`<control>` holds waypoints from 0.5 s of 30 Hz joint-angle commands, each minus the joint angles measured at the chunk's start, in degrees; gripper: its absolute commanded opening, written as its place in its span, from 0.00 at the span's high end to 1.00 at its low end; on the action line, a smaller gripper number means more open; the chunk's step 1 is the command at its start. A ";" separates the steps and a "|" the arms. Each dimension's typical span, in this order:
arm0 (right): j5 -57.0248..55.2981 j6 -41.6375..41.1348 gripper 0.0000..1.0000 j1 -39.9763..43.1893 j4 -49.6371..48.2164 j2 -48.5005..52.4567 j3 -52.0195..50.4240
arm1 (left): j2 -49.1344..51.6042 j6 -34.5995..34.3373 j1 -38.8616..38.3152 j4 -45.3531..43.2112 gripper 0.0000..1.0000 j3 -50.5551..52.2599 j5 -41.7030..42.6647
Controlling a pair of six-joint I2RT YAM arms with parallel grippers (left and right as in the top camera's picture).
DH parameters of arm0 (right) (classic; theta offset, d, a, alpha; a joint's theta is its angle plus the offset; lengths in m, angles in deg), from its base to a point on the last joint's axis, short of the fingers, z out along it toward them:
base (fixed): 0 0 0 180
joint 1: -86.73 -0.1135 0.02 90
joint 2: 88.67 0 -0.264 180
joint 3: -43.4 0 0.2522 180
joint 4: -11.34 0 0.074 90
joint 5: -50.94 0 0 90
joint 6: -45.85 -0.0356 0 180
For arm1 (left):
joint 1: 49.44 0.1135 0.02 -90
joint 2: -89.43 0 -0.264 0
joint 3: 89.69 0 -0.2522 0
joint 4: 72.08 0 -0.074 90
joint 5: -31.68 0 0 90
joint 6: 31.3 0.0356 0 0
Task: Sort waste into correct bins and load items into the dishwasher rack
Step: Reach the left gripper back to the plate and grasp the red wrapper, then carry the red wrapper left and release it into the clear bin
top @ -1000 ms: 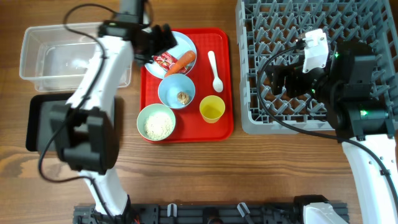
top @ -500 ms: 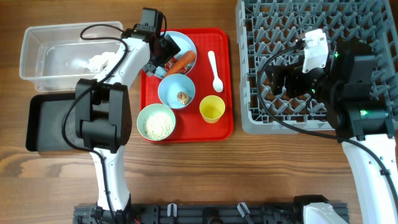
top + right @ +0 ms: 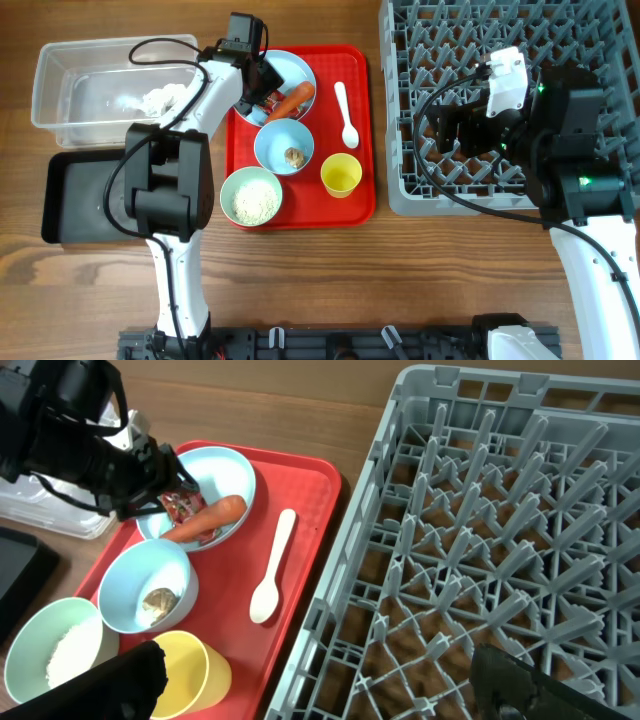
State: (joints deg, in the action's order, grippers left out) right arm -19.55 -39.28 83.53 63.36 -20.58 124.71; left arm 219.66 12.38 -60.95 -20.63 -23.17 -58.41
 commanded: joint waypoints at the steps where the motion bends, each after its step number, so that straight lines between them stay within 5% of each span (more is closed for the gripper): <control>1: 1.55 0.55 0.00 0.17 -0.04 0.20 0.59 | 4.85 1.09 0.04 0.44 0.62 0.72 -0.48; 3: 1.55 0.52 0.00 0.17 -0.04 0.20 0.59 | 4.90 1.09 0.04 0.42 0.80 0.72 -2.08; 7: 1.55 0.50 0.00 0.17 -0.02 0.20 0.59 | 4.90 1.09 0.04 0.42 0.96 0.72 -3.50; 15: 1.55 0.52 0.00 0.17 0.00 0.20 0.59 | 4.24 2.23 0.13 -0.24 0.96 0.72 -3.54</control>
State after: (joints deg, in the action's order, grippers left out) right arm -19.53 -39.28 83.53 63.43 -20.58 124.71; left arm 220.69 13.38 -60.90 -21.28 -23.43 -60.80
